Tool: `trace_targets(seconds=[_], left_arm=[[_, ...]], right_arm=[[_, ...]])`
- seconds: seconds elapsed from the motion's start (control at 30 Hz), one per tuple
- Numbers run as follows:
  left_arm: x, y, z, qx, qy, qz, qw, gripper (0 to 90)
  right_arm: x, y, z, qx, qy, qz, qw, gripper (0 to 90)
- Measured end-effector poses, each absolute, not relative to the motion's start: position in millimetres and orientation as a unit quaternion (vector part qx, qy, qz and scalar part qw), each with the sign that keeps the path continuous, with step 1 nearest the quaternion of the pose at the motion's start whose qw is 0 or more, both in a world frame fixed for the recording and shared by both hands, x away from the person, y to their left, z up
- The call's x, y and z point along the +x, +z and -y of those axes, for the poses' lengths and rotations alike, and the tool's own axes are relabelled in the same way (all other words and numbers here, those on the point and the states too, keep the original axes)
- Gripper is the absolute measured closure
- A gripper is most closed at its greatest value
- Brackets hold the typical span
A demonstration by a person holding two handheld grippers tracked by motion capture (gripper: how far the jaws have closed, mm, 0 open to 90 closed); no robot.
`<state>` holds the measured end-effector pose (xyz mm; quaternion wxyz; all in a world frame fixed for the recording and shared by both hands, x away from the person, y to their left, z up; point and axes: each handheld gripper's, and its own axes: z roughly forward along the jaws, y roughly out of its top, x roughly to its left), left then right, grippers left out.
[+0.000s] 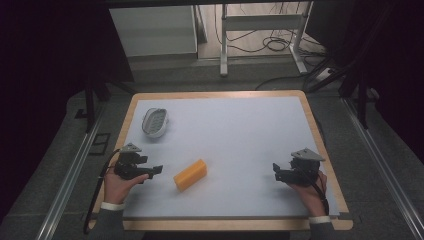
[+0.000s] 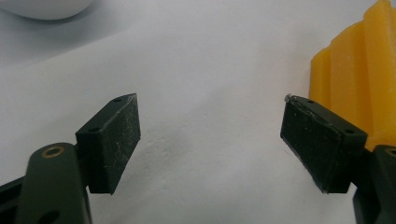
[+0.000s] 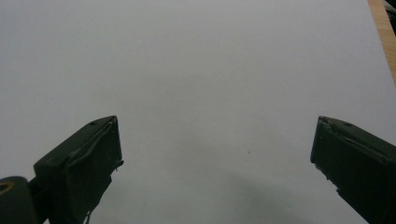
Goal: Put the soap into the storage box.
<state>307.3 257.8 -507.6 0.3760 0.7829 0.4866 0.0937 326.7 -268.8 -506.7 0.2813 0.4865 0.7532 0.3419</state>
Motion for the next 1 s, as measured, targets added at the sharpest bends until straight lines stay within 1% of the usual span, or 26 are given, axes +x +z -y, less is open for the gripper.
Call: trace_targets(seconds=[0.2,0.63,0.77,0.83,1.0], left_arm=[[307.4,-507.7,-260.1,0.782,0.091,-0.489,0.376,19.6],[305.6,-505.9,-265.0,0.773,0.096,-0.499,0.38,19.7],[304.7,-505.5,-267.2,0.765,0.111,-0.51,0.376,20.1],[301.1,-498.5,-264.8,0.754,0.14,-0.509,0.391,22.6],[297.9,-488.6,-261.2,0.748,0.156,-0.508,0.397,22.3]], right_arm=[[325.7,-507.1,271.6,0.497,0.343,-0.75,0.271,3.0],[322.1,-506.3,280.8,0.509,0.348,-0.742,0.266,4.9],[322.5,-509.6,283.3,0.51,0.348,-0.743,0.261,5.2],[322.6,-512.0,285.8,0.506,0.345,-0.748,0.256,5.4],[321.5,-513.4,293.7,0.509,0.352,-0.744,0.251,5.4]])
